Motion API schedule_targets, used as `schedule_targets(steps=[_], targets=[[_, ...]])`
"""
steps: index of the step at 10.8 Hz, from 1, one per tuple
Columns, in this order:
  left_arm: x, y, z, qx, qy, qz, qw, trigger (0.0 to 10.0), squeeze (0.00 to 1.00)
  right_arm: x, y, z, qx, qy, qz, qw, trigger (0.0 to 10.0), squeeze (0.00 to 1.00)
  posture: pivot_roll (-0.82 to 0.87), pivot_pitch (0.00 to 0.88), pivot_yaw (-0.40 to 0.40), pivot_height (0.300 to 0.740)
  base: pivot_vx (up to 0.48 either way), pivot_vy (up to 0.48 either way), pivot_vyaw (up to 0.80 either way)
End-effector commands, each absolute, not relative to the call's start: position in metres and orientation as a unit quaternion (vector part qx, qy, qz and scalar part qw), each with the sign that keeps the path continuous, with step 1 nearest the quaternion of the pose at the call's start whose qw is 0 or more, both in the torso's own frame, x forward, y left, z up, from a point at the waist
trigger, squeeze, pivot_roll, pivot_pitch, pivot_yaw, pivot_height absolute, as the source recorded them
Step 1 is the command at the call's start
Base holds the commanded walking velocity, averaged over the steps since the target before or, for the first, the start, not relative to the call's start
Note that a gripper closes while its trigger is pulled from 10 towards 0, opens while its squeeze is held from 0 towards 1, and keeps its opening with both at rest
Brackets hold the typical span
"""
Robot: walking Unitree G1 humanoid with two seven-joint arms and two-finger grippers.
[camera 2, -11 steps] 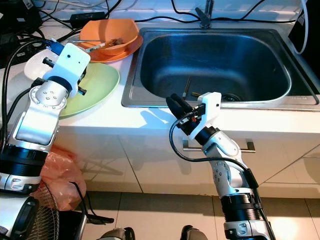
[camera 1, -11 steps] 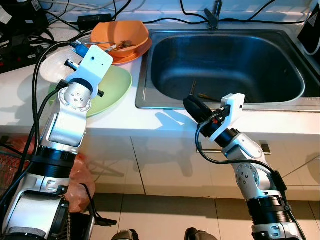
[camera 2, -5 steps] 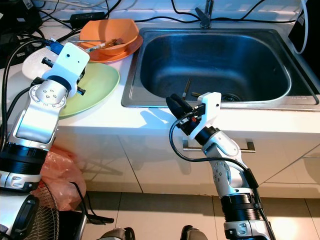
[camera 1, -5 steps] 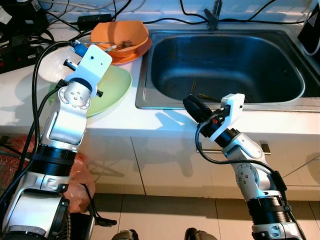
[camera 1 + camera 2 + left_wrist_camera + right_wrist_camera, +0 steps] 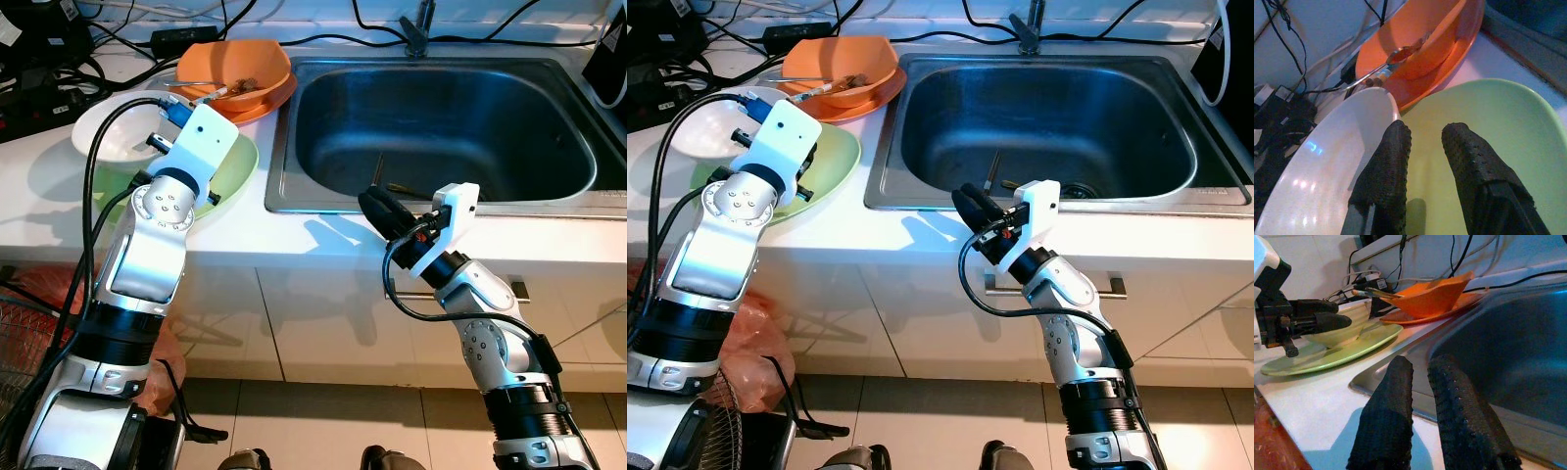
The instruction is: Kitchen organization
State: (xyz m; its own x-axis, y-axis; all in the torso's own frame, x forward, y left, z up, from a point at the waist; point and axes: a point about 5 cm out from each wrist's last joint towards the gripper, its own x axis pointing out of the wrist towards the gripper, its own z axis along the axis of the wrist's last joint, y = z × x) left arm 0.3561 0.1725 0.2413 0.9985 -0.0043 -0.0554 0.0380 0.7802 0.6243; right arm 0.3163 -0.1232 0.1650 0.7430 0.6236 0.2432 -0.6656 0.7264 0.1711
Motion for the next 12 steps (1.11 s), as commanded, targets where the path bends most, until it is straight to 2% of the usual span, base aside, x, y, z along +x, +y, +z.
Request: schedule_targets(steps=[1,4,12], targets=[[0.354,0.176,0.244,0.340,0.024,-0.005,0.940,10.0,0.00,0.316,-0.123,0.156,0.125,-0.063,0.347,0.927,10.0,0.00,0.04,0.155,0.035,0.740,0.000,0.000,0.00],[0.354,0.177,0.254,0.354,0.011,0.006,0.935,10.0,0.00,0.316,-0.123,0.155,0.126,-0.061,0.346,0.928,10.0,0.00,0.04,0.153,0.034,0.740,0.000,0.000,0.00],[0.355,0.194,0.244,0.387,0.040,0.031,0.921,10.0,0.00,0.315,-0.122,0.155,0.126,-0.059,0.348,0.927,10.0,0.00,0.04,0.157,0.030,0.740,0.000,0.000,0.00]])
